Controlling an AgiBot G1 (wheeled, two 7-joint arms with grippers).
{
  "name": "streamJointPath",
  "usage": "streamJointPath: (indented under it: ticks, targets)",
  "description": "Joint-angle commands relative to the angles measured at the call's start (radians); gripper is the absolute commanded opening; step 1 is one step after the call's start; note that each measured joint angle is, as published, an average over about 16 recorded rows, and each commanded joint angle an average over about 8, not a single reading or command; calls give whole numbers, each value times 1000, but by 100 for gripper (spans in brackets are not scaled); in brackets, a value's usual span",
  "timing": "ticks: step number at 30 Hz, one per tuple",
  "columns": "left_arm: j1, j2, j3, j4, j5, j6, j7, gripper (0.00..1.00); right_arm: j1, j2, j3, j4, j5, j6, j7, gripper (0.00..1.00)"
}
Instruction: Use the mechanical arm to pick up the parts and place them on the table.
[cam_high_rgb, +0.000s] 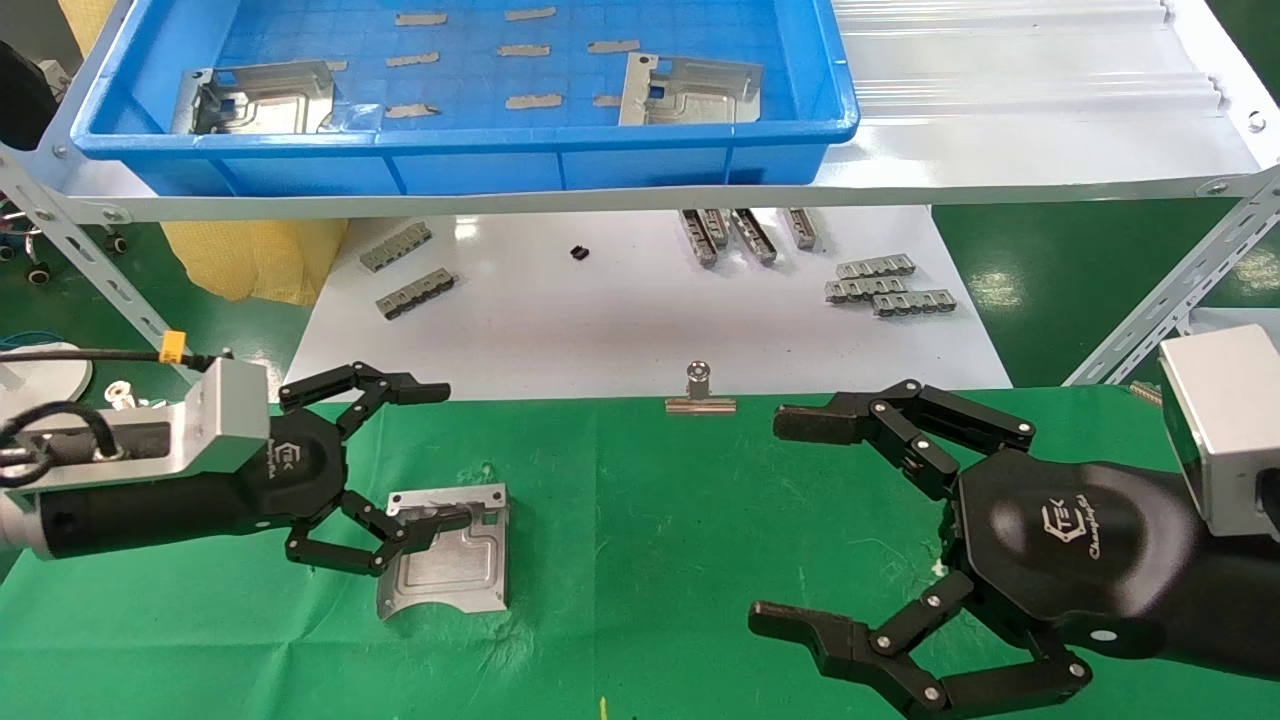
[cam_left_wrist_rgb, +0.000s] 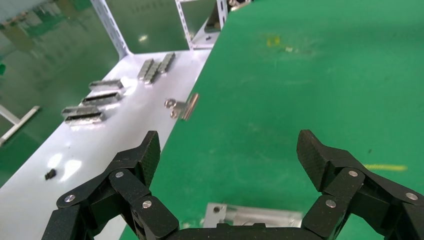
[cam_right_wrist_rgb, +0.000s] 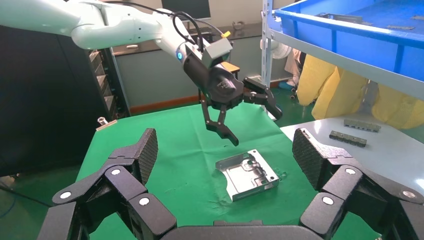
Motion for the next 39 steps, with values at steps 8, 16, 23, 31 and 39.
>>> streamJointPath:
  ticks: [8, 16, 23, 31, 39]
  targets:
    - [89, -51, -70, -185, -68, -15, -148, 100, 0, 0, 0, 0, 0, 0, 0, 100]
    - [168, -96, -132, -349, -128, -28, -278, 100, 0, 0, 0, 0, 0, 0, 0, 100]
    - [238, -137, -187, -493, -181, -39, -393, 100, 0, 0, 0, 0, 0, 0, 0, 100]
    - [318, -182, -250, -659, -242, -53, -525, 100, 0, 0, 0, 0, 0, 0, 0, 100]
    - [373, -214, -294, -775, -285, -61, -610, 100, 0, 0, 0, 0, 0, 0, 0, 100]
